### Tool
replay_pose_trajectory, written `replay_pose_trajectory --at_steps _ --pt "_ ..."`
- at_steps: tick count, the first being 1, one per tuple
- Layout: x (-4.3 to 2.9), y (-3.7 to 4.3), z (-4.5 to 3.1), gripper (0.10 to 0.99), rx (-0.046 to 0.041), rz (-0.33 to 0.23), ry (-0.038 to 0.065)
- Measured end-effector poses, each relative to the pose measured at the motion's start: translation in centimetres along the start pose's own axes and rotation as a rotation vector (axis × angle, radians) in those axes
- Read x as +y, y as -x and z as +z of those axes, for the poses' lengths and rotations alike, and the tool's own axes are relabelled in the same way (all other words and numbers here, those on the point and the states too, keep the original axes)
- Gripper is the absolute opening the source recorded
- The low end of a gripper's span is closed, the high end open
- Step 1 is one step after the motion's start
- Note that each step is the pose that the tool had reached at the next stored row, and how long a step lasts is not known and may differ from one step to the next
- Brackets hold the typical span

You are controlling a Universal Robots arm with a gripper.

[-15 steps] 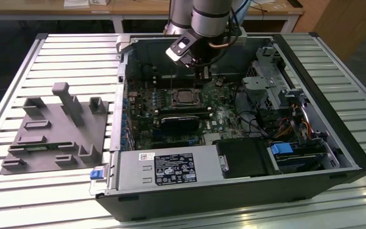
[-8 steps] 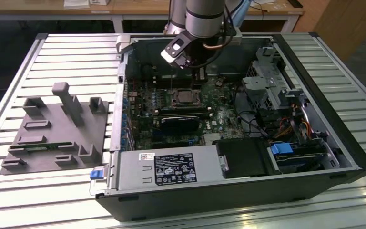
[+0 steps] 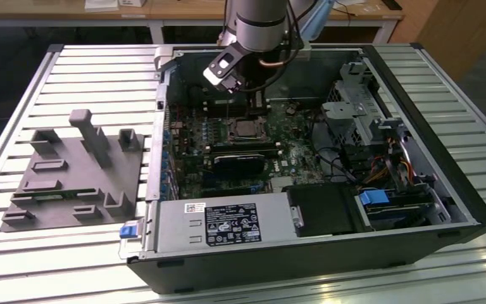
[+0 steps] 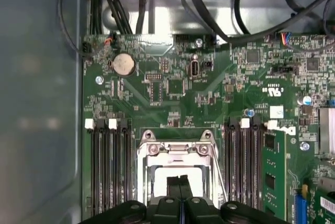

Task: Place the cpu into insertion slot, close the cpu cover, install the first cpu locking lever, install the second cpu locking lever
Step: 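Close the cpu cover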

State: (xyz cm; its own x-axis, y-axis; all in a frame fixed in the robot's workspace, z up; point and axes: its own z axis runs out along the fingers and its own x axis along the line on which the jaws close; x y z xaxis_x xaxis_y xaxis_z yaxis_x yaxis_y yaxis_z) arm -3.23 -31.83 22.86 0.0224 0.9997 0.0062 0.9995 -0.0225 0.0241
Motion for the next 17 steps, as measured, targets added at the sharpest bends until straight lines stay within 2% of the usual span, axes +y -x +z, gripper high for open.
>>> replay_pose_trajectory --at_steps 10,17 --pt "-1.14 0.08 0.5 0.102 -0.0001 0.0 0.0" --pt "-1.34 0.12 0.58 0.102 0.0 0.0 0.0"
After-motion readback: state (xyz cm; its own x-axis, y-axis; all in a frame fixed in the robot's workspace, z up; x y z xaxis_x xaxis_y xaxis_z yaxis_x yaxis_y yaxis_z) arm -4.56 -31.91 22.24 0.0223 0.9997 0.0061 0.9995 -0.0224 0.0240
